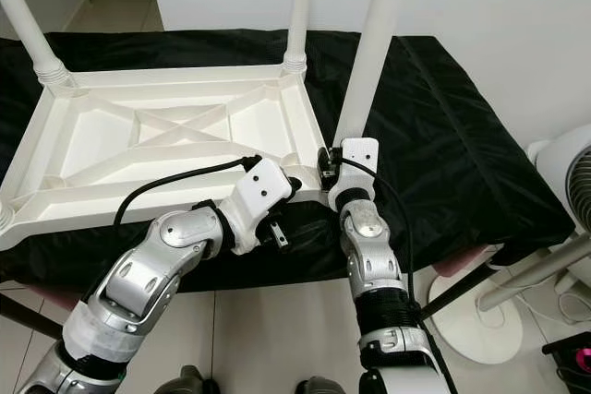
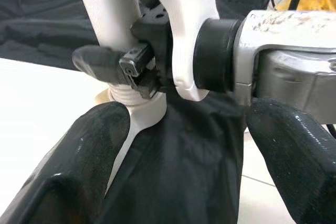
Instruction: Building children table
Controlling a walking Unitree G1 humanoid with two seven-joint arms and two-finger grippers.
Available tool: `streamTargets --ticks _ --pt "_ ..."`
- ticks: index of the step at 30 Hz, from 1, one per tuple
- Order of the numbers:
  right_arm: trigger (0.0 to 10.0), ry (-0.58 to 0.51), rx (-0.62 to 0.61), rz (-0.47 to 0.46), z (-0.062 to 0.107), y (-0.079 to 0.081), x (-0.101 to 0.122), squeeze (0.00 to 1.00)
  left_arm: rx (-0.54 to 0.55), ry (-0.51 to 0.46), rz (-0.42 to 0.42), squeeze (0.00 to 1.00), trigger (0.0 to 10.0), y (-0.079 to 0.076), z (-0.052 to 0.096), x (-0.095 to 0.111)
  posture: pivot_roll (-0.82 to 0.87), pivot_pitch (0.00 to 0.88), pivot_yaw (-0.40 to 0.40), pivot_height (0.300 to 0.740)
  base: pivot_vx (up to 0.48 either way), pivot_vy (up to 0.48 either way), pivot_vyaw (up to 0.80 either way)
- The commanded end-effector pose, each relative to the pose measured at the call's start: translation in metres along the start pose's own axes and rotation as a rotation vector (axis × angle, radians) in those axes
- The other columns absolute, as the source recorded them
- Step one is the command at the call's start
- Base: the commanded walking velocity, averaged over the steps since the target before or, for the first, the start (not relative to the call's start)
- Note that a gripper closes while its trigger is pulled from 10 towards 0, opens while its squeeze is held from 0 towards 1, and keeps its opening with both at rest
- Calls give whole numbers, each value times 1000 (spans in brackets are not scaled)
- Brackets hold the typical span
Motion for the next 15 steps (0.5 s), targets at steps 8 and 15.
streamTargets --ticks 8,15 --pt "10000 46 -52 -39 12 -2 -21 1000 153 41 -10 0 10000 32 4 -9 -103 18 -28 740 0 0 0" --pt "10000 6 95 -18 16 1 -5 1000 219 58 -13 0 10000 43 4 -10 -96 33 -15 740 0 0 0"
Point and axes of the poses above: a point about 5 cm out from each wrist's last joint towards the gripper, its own z axis pointing back from the gripper into the wrist, its own x axis along the axis of the wrist's last joint, y = z × x, the point moved 6 cm from there along -z, pointing out of the wrist towards the gripper, and after that the axes turned 15 degrees about -z, right-handed, at the moved point
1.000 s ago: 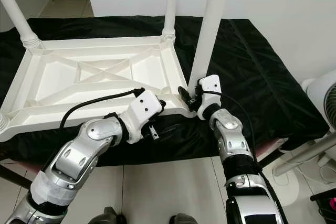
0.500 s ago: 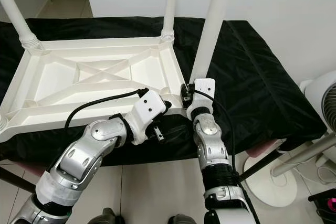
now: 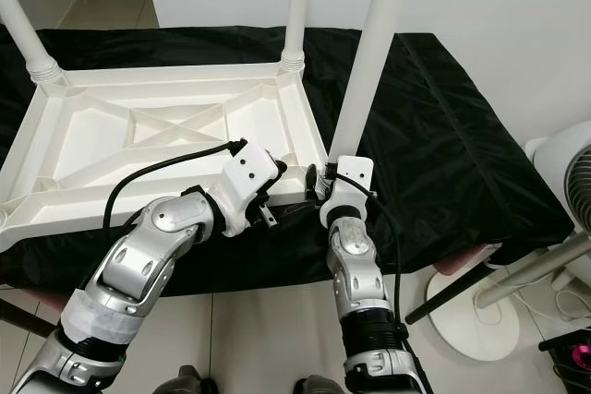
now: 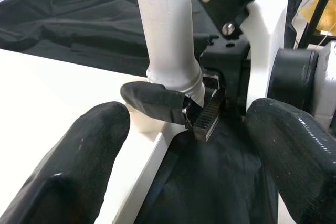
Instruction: Building children table
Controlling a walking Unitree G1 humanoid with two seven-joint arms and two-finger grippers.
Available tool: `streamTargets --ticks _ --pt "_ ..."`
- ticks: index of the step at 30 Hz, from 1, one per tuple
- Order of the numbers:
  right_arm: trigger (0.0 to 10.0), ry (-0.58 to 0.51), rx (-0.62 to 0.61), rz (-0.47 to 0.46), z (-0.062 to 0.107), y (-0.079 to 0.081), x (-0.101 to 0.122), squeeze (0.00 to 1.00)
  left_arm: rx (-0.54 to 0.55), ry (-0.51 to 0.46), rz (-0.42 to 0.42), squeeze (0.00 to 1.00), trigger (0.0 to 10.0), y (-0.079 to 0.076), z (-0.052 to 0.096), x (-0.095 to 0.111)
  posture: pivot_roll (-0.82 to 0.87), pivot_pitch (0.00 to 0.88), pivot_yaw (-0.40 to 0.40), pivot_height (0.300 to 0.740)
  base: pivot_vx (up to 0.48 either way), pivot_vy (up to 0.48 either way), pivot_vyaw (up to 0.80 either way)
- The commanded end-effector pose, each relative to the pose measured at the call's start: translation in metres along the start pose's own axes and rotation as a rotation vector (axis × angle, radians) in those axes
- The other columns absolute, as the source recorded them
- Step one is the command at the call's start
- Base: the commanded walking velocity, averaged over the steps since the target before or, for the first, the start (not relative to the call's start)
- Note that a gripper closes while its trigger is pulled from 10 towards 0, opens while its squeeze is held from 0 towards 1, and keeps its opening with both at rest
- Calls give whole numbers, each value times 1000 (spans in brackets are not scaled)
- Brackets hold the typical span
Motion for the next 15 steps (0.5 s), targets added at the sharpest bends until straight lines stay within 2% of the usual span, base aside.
streamTargets --ticks 1,5,6,9,10,11,12,14,15 --pt "10000 -1 24 2 3 -3 1 1000 145 48 -5 0 10000 18 1 -5 -96 33 -15 740 0 0 0" --pt "10000 -3 45 15 4 -6 3 1000 150 56 -4 0 10000 18 1 -7 -95 33 -17 740 0 0 0" --pt "10000 2 77 41 5 -12 5 1000 160 71 -6 0 10000 17 3 -11 -80 37 -28 740 0 0 0" --pt "10000 2 77 41 5 -12 5 1000 160 71 -6 0 10000 17 3 -11 -80 37 -28 740 0 0 0" --pt "10000 3 109 73 4 -16 8 0 171 82 -6 0 10000 16 5 -13 -77 28 -29 740 0 0 0" --pt "10000 3 109 73 4 -16 8 0 171 82 -6 0 10000 16 5 -13 -77 28 -29 740 0 0 0" --pt "10000 17 174 99 2 -15 11 0 183 89 -7 0 10000 17 6 -16 -70 24 -39 740 0 0 0" --pt "10000 17 174 99 2 -15 11 0 183 89 -7 0 10000 17 6 -16 -70 24 -39 740 0 0 0" --pt "10000 31 244 120 0 -12 11 0 190 93 -12 0 10000 18 7 -18 -76 20 -38 740 0 0 0"
Point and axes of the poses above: a point about 5 cm out from each wrist's last joint towards the gripper, its own z axis pointing back from the gripper into the wrist, its own x axis along the axis of the wrist's last joint, y = z × x, the point moved 6 cm from there along -z, pointing out of the wrist towards the gripper, and after that the axes turned 15 degrees about -z, right-handed, at the moved point
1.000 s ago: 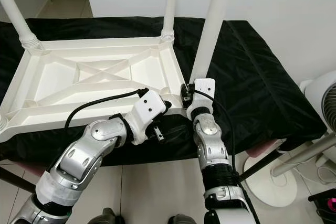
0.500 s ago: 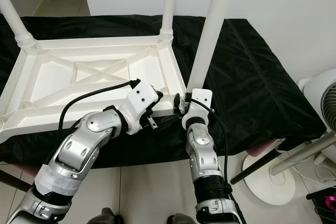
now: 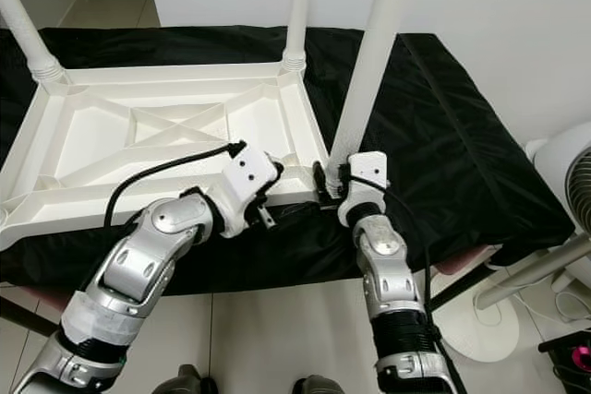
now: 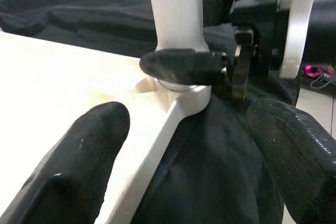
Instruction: Building children table
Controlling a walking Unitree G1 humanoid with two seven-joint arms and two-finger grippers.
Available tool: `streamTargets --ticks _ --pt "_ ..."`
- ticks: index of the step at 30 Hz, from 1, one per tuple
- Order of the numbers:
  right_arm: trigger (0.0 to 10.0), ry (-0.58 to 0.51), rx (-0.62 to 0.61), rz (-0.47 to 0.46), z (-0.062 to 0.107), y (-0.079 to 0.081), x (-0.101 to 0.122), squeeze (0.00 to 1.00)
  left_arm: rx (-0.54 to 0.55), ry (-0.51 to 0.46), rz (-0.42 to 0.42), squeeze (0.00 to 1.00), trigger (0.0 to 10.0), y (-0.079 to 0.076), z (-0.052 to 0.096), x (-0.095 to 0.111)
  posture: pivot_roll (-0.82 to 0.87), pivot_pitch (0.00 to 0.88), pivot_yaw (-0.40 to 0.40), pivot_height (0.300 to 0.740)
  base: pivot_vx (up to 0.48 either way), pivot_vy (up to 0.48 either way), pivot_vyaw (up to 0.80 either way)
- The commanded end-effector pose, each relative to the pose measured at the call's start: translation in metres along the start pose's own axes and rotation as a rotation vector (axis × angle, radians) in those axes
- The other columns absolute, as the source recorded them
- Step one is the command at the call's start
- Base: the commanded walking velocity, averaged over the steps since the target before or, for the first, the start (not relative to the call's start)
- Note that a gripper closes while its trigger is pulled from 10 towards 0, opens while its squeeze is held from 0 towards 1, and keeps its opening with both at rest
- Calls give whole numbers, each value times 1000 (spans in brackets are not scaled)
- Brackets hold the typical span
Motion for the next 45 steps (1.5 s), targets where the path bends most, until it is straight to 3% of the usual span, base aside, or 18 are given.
streamTargets --ticks 1,7,12,14,16,17,18,19,21,22,28,29,35,40,45 --pt "10000 4 47 3 -2 2 1 0 173 53 -2 0 10000 18 3 -8 -76 20 -38 740 0 0 0" --pt "10000 44 170 36 -7 6 -1 0 161 56 -32 0 10000 17 1 -11 -61 16 -38 740 0 0 0" --pt "10000 86 288 80 -10 3 1 0 91 45 -31 0 10000 10 2 -12 -68 23 -34 740 0 0 0" --pt "10000 115 350 116 -12 3 0 0 25 26 1 0 10000 0 3 -11 -71 16 -32 740 0 0 0" --pt "10000 115 350 116 -12 3 0 0 25 26 1 0 10000 0 3 -11 -71 16 -32 740 0 0 0" --pt "8235 126 371 130 -14 2 1 0 -11 18 20 0 10000 -5 3 -11 -66 9 -28 740 0 0 0" --pt "8235 126 371 130 -14 2 1 0 -11 18 20 0 10000 -5 3 -11 -66 9 -28 740 0 0 0" --pt "2235 147 405 146 -16 2 0 0 -99 -2 35 0 10000 -21 6 -7 -54 7 -32 740 0 0 0" --pt "2235 147 405 146 -16 2 0 0 -99 -2 35 0 10000 -21 6 -7 -54 7 -32 740 0 0 0" --pt "0 163 415 145 -17 2 -3 0 -128 5 41 0 10000 -27 7 -9 -52 5 -30 740 0 0 0" --pt "0 207 422 130 -14 -1 -16 0 -147 37 53 0 10000 -34 5 -15 -54 9 -26 740 0 0 0" --pt "10000 219 395 94 -12 -7 -21 0 -134 43 37 0 10000 -36 3 -18 -60 9 -25 740 0 0 0" --pt "10000 184 356 16 -9 -9 -23 0 -44 43 66 0 10000 -26 -2 -19 -71 11 -22 740 0 0 0" --pt "10000 132 308 -3 -7 -4 -25 0 36 61 57 0 10000 -19 -6 -29 -87 17 -10 740 0 0 0" --pt "10000 81 254 -25 -5 -4 -20 0 58 21 63 0 10000 -18 -6 -26 -91 18 -9 740 0 0 0"
Point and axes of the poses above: a point about 5 cm out from each wrist's last joint towards the gripper, its own z axis pointing back from the gripper into the wrist, its own x axis along the axis of the wrist's last joint, y = z × x, the point moved 6 cm from there along -z, pointing out of the wrist towards the gripper, and after that the axes turned 15 degrees about -z, right-handed, at the moved point
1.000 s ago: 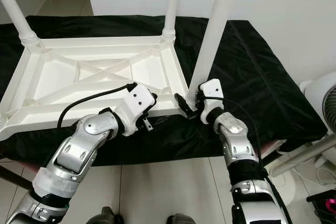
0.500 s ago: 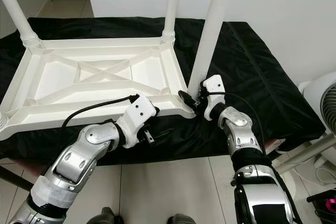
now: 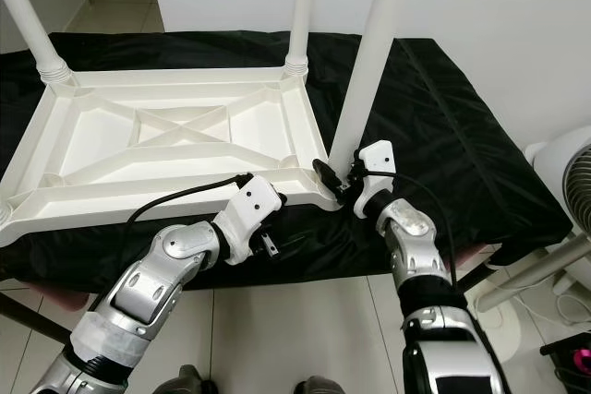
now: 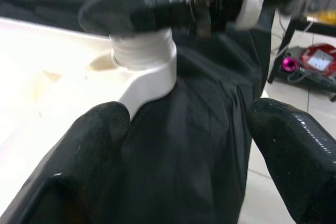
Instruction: Building children table
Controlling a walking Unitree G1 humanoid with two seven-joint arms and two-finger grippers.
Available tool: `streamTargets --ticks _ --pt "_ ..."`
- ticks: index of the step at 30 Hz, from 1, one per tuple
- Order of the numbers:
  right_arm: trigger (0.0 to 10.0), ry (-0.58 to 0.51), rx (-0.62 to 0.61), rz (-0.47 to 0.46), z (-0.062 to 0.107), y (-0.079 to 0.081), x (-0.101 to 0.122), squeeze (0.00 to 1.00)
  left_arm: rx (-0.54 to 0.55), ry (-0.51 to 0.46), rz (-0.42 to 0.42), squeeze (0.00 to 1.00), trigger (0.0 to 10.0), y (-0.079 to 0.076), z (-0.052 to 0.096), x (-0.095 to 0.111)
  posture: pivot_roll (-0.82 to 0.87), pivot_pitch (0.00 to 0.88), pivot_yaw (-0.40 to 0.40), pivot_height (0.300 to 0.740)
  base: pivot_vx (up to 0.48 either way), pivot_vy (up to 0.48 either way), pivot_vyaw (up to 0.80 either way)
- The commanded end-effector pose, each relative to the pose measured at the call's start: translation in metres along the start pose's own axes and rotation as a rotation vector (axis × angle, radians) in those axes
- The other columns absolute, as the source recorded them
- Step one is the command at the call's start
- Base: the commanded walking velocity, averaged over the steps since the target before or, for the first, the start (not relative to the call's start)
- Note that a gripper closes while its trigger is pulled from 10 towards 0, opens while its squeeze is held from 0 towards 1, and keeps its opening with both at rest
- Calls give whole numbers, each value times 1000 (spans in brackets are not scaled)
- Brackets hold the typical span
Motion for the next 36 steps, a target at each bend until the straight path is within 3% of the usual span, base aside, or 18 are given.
streamTargets --ticks 1,7,11,13,14,16,18,20,26,27,28,29,36 --pt "10000 30 -66 -34 7 -2 -15 0 106 22 23 0 10000 11 3 -6 -92 19 -10 740 0 0 0" --pt "10000 -27 -210 -60 10 -6 -12 0 105 10 27 0 10000 13 5 -5 -89 16 -14 740 0 0 0" --pt "10000 -46 -423 -94 16 -3 -19 0 106 5 36 0 10000 18 9 -6 -82 19 -18 740 0 0 0" --pt "10000 -46 -423 -94 16 -3 -19 0 106 5 36 0 10000 18 9 -6 -82 19 -18 740 0 0 0" --pt "10000 -34 -601 -120 20 4 -31 0 124 5 30 0 10000 24 11 -8 -77 19 -17 740 0 0 0" --pt "10000 -28 -657 -134 20 8 -36 0 132 5 27 0 10000 26 12 -8 -77 19 -17 740 0 0 0" --pt "10000 -31 -633 -156 12 24 -38 0 138 5 25 0 10000 28 14 -9 -72 26 -9 740 0 0 0" --pt "10000 -36 -616 -163 10 29 -36 0 138 5 26 0 10000 28 15 -9 -72 26 -9 740 0 0 0" --pt "10000 -53 -603 -164 14 27 -28 0 124 4 26 0 10000 26 17 -10 -75 28 -7 740 0 0 0" --pt "10000 -62 -593 -169 15 27 -26 286 123 4 26 0 10000 26 17 -10 -78 27 -6 740 0 0 0" --pt "10000 -62 -593 -169 15 27 -26 286 123 4 26 0 10000 26 17 -10 -78 27 -6 740 0 0 0" --pt "10000 -74 -575 -189 16 29 -23 1000 123 3 26 0 10000 27 16 -9 -78 27 -7 740 0 0 0" --pt "10000 -100 -507 -199 15 36 -13 1000 125 1 27 0 10000 27 16 -9 -79 26 -8 740 0 0 0"
Point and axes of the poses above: a point about 5 cm out from each wrist's last joint towards the gripper, its own z axis pointing back from the gripper into the wrist, its own x axis along the axis of the wrist's last joint, y = z × x, the point moved 6 cm from there along -z, pointing out of the wrist towards the gripper, and after that the axes turned 15 degrees about -z, right-handed, at the moved point
